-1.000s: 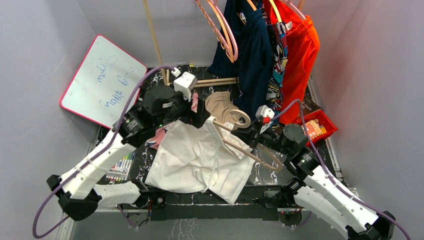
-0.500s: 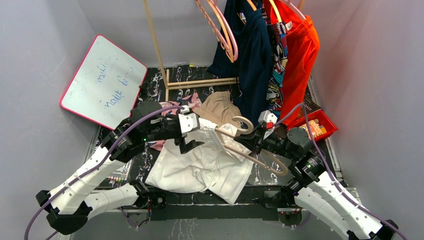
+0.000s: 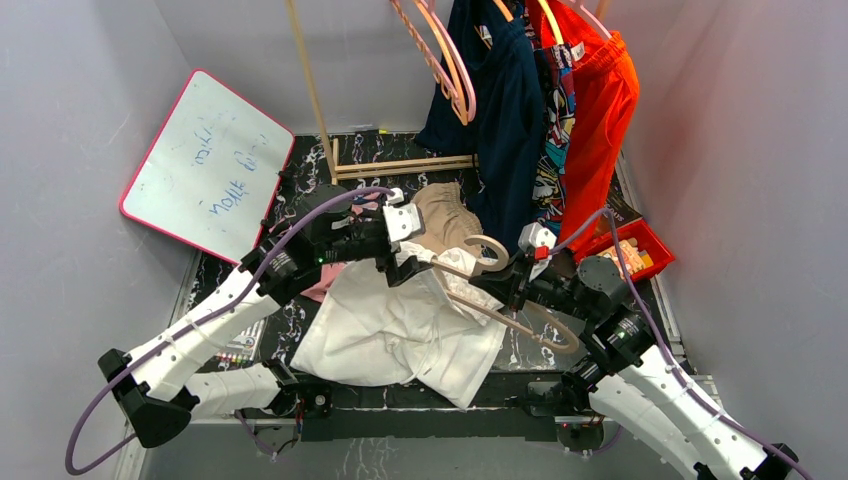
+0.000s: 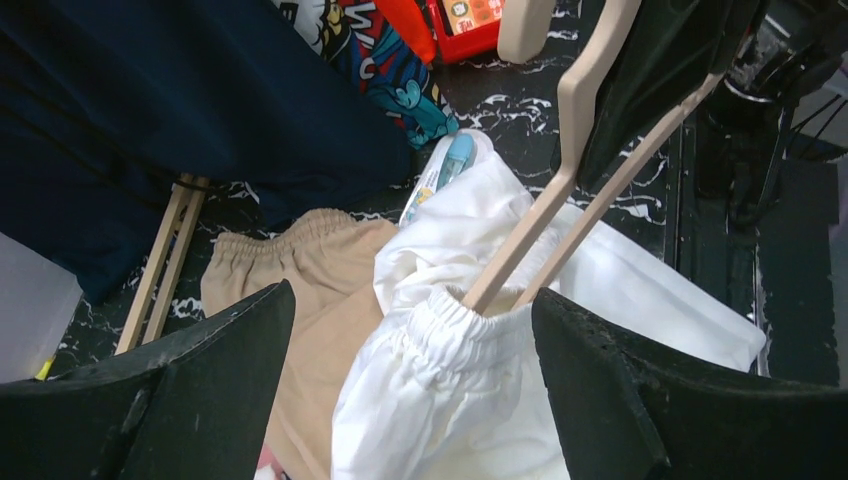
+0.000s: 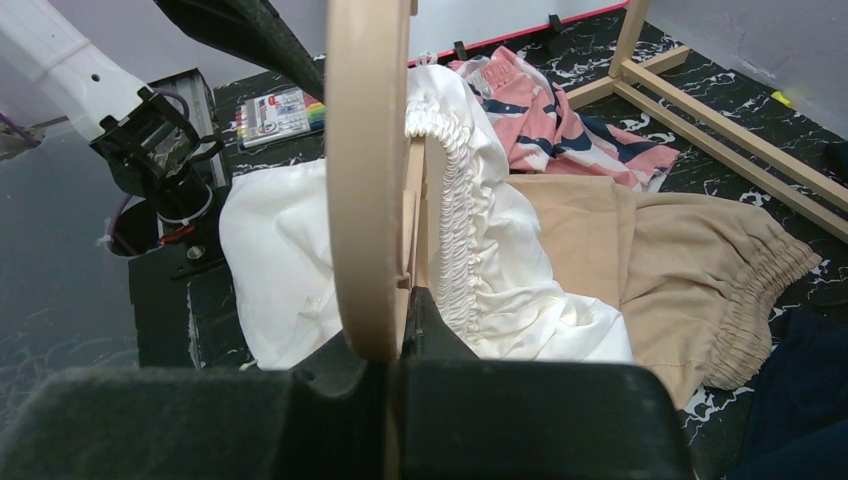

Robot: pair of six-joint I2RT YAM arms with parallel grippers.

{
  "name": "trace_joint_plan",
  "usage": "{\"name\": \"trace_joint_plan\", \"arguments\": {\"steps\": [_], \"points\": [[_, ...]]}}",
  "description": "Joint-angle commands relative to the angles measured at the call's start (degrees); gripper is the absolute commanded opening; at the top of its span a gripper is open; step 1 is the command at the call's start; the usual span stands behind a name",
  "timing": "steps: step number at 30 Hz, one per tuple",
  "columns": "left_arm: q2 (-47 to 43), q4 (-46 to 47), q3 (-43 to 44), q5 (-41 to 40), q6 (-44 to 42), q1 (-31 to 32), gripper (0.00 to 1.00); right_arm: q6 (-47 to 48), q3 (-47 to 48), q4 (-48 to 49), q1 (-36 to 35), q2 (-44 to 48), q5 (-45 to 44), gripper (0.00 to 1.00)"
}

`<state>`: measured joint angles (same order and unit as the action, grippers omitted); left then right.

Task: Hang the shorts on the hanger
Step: Hang the shorts on the hanger.

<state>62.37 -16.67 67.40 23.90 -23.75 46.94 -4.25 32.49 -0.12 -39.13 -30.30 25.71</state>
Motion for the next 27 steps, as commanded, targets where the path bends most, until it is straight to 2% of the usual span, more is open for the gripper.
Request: {"name": "trace_joint_plan", "arguments": {"steps": [1,11,16,23,27], "points": [[1.3,4.9,0.5,2.7,2.9,-0.1,0.85,-0.5,3.8,4.6,-0.4,0.9,1.0,0.0],[3.4,4.3,-1.7,5.5,4.8,-0.1,0.74,-1.1,4.1,5.8,-0.3,1.3,0.5,0.0],[2.9,2.9,-2.7,1.8,3.5,-0.1,0.59,-1.1,4.7,5.4,-0.4,1.6,0.3,0.0],[2.7,1.4,-3.5,-8.3,1.9,-0.1,0.24,-1.2,5.3,5.2,-0.3,2.0,0.4,0.0],[1.1,1.2,-4.4,-9.2,1.8,-0.1,0.23,-0.8,5.5,4.2,-0.3,2.7,-0.3,0.0]]}}
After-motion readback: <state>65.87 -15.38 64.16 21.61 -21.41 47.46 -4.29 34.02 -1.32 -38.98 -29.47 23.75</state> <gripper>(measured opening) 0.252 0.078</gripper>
